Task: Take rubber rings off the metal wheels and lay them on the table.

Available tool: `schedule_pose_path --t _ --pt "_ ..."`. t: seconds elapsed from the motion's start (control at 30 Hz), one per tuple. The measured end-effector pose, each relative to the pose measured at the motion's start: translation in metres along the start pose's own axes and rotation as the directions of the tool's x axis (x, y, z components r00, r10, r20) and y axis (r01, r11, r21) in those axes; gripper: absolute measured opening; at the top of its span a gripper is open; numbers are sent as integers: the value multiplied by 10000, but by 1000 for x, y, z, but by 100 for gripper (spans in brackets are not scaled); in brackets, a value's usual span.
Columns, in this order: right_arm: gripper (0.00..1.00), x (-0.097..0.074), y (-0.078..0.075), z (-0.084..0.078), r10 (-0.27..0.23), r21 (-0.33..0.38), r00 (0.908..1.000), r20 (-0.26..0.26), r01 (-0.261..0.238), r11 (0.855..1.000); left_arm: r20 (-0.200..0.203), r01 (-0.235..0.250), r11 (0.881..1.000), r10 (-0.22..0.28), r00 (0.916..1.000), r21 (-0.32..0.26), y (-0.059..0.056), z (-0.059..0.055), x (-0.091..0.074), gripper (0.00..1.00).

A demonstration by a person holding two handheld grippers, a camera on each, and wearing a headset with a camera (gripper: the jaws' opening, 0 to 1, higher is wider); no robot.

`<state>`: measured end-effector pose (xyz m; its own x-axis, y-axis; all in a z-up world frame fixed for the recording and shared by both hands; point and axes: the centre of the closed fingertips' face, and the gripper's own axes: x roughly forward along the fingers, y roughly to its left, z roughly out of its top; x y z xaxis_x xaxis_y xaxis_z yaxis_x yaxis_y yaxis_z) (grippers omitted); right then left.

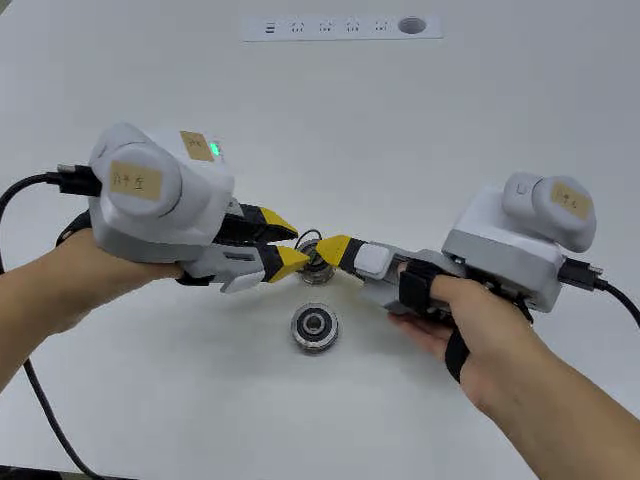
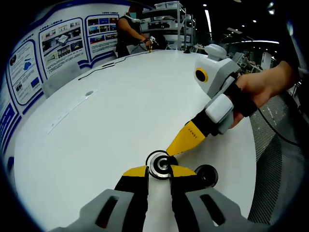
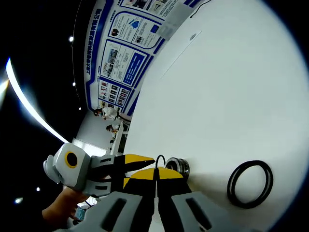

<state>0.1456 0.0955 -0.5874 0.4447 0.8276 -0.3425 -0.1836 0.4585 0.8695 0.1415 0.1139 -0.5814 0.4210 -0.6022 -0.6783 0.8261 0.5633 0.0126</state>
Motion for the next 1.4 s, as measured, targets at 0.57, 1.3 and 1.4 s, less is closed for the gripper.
schedule_pose_path --t 0.57,1.3,1.4 --pt "2 -50 -13 25 -315 511 9941 1037 263 9983 2510 -1414 9739 1838 9504 -1775 31 35 -60 30" --pt "2 -98 -60 9 -2200 987 9636 1519 2067 9734 3144 -1756 9567 2447 9172 -2321 19 29 -100 44" --pt "2 -98 -64 8 -2500 628 9579 1413 2433 9679 3196 -1800 9542 2523 9133 -2389 19 29 -103 44"
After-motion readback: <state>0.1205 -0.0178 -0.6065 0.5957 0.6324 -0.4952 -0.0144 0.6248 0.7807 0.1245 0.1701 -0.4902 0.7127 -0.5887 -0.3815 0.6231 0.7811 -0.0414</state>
